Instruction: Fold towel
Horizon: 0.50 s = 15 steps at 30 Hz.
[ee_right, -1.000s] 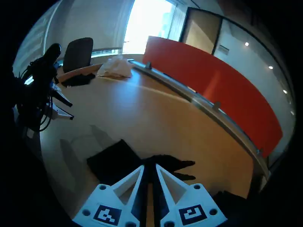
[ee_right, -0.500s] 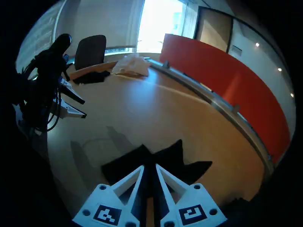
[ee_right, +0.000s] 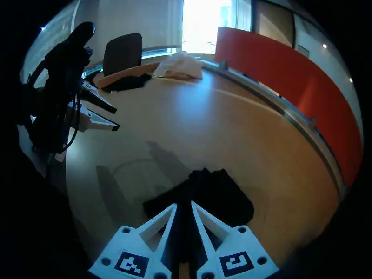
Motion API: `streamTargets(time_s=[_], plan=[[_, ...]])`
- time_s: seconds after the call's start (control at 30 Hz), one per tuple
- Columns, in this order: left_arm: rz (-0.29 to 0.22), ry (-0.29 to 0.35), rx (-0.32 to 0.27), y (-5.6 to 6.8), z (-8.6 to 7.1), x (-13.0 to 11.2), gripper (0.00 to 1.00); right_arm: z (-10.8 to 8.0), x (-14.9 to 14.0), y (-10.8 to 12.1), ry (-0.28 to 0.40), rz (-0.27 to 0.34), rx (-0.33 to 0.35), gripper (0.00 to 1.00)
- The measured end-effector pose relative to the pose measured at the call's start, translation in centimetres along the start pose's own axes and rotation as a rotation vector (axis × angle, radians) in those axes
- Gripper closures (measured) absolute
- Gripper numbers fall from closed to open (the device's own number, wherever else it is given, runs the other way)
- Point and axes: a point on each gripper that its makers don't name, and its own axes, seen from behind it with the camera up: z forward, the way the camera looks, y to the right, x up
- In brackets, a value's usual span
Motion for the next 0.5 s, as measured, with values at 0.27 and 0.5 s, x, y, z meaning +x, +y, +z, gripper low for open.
streamTargets(time_s=[0.27,0.5], plan=[[0.006,-0.001,0.003,0.0,0.3,0.2,0.06,0.1,-0.2,-0.2,-0.008,0.014,0.011,0.92],[0.01,-0.005,0.003,0.1,0.4,0.3,0.06,0.8,-1.2,-1.2,-0.028,0.019,0.039,0.84]])
